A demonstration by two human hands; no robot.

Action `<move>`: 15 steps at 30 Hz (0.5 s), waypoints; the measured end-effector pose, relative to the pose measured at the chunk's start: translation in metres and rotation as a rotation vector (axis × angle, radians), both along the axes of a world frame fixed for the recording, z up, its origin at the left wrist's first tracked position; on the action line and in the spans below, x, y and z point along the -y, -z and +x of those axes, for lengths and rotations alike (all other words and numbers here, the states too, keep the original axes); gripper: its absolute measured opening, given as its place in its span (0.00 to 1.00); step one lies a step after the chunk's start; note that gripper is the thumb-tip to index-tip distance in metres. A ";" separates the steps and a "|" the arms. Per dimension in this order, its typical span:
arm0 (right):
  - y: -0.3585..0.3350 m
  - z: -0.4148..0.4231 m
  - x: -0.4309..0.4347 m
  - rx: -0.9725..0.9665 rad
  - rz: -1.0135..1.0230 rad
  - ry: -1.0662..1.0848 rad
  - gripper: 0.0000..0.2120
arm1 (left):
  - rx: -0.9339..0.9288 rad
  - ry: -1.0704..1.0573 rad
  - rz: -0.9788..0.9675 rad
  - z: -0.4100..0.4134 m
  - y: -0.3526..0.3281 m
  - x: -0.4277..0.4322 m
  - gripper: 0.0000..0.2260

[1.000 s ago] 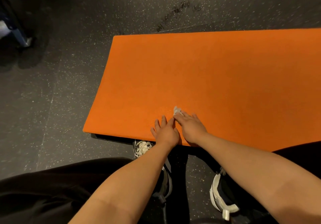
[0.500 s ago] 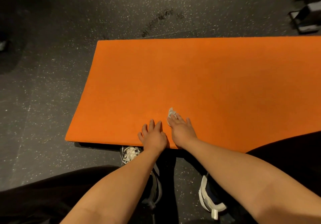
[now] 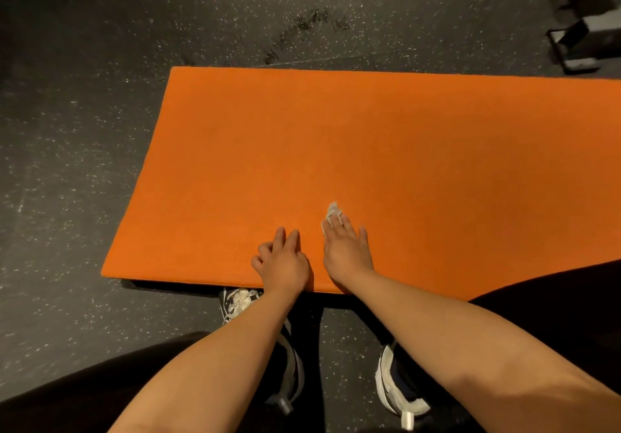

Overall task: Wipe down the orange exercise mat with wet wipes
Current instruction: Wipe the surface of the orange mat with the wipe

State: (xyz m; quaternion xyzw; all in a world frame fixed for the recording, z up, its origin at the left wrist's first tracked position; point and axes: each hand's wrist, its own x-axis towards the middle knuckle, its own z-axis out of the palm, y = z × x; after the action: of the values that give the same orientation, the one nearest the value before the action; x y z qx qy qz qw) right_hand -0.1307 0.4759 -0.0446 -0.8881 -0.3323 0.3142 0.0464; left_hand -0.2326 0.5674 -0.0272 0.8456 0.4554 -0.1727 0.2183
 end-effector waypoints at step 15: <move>0.020 0.023 -0.047 -0.041 -0.006 0.073 0.29 | 0.033 -0.002 0.039 0.017 0.025 -0.048 0.22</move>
State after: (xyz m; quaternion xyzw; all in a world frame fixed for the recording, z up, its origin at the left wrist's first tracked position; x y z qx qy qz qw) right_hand -0.1081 0.5231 -0.0646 -0.8930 -0.2979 0.3316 0.0621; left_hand -0.2159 0.6151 -0.0522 0.8521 0.4556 -0.1497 0.2096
